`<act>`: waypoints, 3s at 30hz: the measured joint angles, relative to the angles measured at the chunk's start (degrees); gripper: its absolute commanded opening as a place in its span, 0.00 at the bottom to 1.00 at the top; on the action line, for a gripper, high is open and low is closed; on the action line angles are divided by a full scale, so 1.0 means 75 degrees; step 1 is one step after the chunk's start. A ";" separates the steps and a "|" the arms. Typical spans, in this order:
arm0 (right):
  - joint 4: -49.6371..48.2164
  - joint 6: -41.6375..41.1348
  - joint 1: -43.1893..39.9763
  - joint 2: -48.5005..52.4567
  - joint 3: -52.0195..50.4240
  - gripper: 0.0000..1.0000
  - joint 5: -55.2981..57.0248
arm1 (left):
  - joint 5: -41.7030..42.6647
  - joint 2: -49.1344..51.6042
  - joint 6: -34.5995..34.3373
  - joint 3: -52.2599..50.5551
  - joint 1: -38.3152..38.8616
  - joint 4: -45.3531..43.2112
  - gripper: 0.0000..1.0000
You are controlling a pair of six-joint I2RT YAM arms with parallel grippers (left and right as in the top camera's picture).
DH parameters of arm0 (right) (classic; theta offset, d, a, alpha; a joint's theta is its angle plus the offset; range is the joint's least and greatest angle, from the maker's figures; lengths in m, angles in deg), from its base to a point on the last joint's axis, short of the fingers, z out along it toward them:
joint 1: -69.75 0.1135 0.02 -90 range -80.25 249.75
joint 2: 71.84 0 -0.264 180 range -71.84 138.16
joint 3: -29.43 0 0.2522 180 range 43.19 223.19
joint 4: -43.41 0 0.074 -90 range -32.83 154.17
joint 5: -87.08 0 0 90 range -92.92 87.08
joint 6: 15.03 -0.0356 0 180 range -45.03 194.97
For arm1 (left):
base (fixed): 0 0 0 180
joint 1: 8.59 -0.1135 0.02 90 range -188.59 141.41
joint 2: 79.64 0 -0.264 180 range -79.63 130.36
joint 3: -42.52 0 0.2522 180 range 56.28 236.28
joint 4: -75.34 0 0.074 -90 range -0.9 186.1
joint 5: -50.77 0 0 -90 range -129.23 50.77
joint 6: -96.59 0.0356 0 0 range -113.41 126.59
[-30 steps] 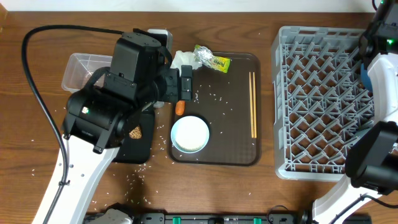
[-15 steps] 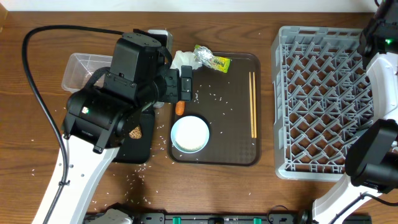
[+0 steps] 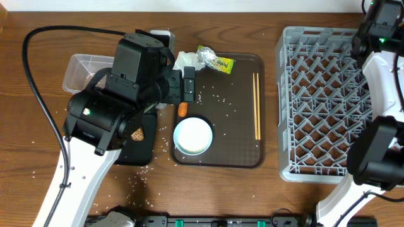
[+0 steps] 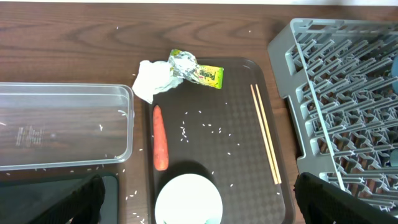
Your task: Sort waste into correct bins and load items into the dishwasher rack
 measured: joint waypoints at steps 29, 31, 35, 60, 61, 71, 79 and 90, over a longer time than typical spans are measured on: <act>0.3296 -0.5286 0.1317 -0.1763 0.0000 0.83 -0.5846 | -0.0187 -0.0038 0.0256 0.0000 0.0000 0.0093 0.98; 0.3369 -0.5409 0.1317 -0.2098 0.0000 0.81 -0.6021 | -0.0198 -0.0079 0.0256 0.0000 0.0000 0.0152 0.98; 0.3751 -0.5578 0.1317 -0.2699 0.0000 0.80 -0.6595 | -0.0210 -0.0117 0.0396 0.0000 0.0000 0.0146 0.98; 0.4634 -0.7667 0.3730 -0.1475 0.0000 0.65 -1.0809 | -0.0816 -0.0335 0.0801 0.0012 -0.0772 0.1775 0.98; 0.4278 -0.7743 0.3797 -0.1303 0.0000 0.63 -1.0724 | -0.0807 -0.0306 0.0801 0.0006 -0.0772 0.1772 0.98; 0.0554 -0.7903 0.4176 0.0446 0.0012 0.55 -1.0226 | -0.0804 -0.0227 0.0801 -0.0052 -0.0772 0.1769 0.98; 0.0863 -0.7883 0.4287 0.1192 -0.0044 0.66 -1.0060 | -0.0807 -0.0017 0.0825 -0.0052 -0.0772 0.1279 0.98; 0.3456 -0.7889 0.3042 -0.2320 0.0009 0.86 -0.9806 | -0.0522 0.2276 0.1696 -0.0064 -0.0772 -0.1734 0.98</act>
